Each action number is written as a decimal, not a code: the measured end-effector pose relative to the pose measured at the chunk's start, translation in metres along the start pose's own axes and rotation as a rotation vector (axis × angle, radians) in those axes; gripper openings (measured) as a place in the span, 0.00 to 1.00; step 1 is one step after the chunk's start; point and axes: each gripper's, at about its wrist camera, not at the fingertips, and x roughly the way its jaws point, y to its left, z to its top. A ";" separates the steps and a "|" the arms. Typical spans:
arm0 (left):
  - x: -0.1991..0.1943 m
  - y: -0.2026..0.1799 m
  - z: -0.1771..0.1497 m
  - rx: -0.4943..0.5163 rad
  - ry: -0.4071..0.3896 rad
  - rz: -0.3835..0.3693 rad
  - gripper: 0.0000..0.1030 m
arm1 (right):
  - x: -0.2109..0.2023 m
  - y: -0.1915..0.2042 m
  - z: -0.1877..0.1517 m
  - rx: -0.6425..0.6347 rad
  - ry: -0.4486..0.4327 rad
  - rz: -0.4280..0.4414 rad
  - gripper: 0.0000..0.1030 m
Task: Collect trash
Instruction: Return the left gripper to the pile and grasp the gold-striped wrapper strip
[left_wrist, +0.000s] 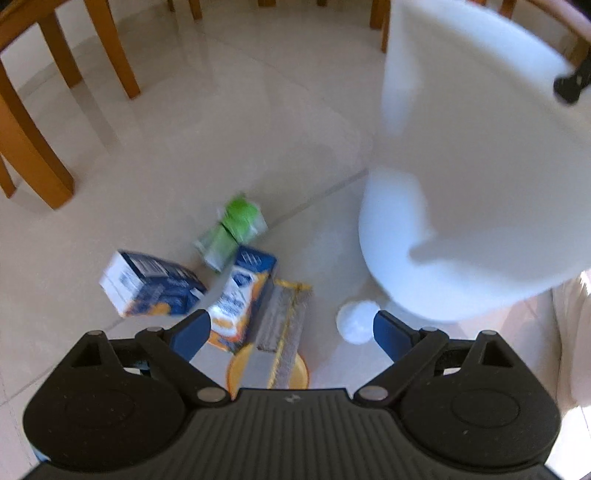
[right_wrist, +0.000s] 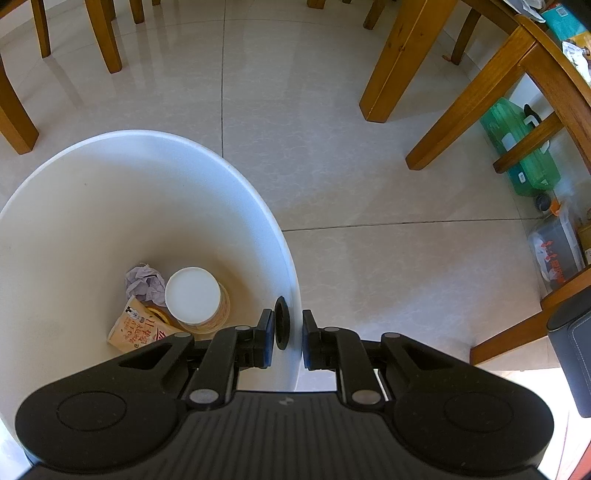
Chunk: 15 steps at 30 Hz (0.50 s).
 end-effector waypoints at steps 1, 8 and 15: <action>0.006 -0.001 -0.002 0.000 0.010 -0.013 0.92 | 0.000 0.000 0.000 0.000 0.000 0.000 0.18; 0.046 -0.001 -0.014 0.006 0.063 -0.033 0.86 | 0.000 -0.001 -0.001 0.001 0.001 0.004 0.18; 0.073 0.004 -0.017 0.006 0.119 -0.010 0.70 | 0.000 -0.001 -0.001 0.002 0.002 0.006 0.18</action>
